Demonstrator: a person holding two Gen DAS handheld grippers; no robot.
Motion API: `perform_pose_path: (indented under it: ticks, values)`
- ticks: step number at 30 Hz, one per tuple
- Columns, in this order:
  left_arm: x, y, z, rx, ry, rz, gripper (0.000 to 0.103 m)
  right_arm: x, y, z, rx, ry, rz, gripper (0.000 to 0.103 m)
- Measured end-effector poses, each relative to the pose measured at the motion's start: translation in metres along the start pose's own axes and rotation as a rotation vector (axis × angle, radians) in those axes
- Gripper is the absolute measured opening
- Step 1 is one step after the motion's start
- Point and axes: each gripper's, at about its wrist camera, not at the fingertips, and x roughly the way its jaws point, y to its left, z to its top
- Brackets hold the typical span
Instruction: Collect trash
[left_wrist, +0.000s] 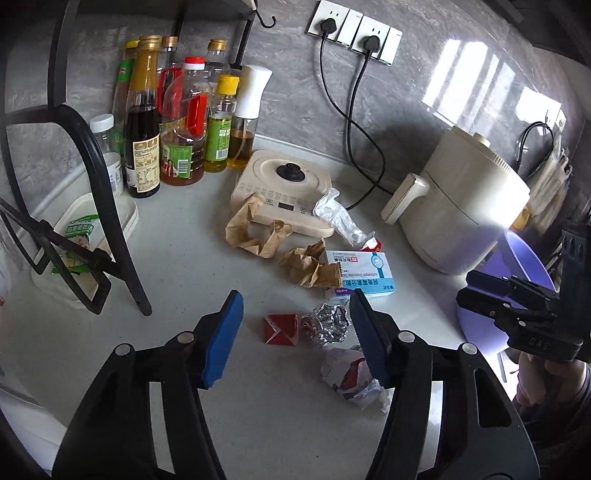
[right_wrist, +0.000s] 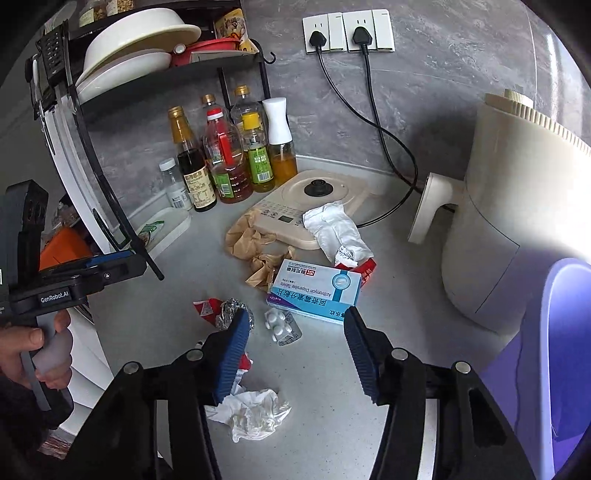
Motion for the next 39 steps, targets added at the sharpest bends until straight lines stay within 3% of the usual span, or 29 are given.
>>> perform_pose_path:
  ticks: [8,15,19,27,29,33,39]
  values:
    - [0.045,0.021,-0.013,0.002,0.104,-0.025,0.044,0.055,-0.002,-0.007,0.027,0.142,0.006,0.040]
    - [0.083,0.021,-0.020,0.044,0.187,-0.058,0.038,0.089,0.000,-0.007,0.038,0.224,0.010,0.038]
    - [0.101,0.025,-0.022,0.034,0.228,-0.059,0.004,0.105,0.005,-0.004,0.034,0.257,0.030,0.037]
    - [0.093,0.023,-0.012,0.052,0.157,-0.048,0.004,0.141,0.013,-0.005,0.003,0.353,0.055,0.037]
    - [0.090,0.025,-0.011,0.047,0.151,-0.042,0.004,0.147,0.016,-0.006,-0.013,0.367,0.051,0.025]
    - [0.081,0.024,-0.010,0.038,0.144,-0.035,0.004,0.142,0.016,-0.003,-0.001,0.343,0.067,0.023]
    - [0.052,0.015,-0.004,0.025,0.062,-0.022,0.004,0.119,0.009,0.001,0.011,0.293,0.065,0.023]
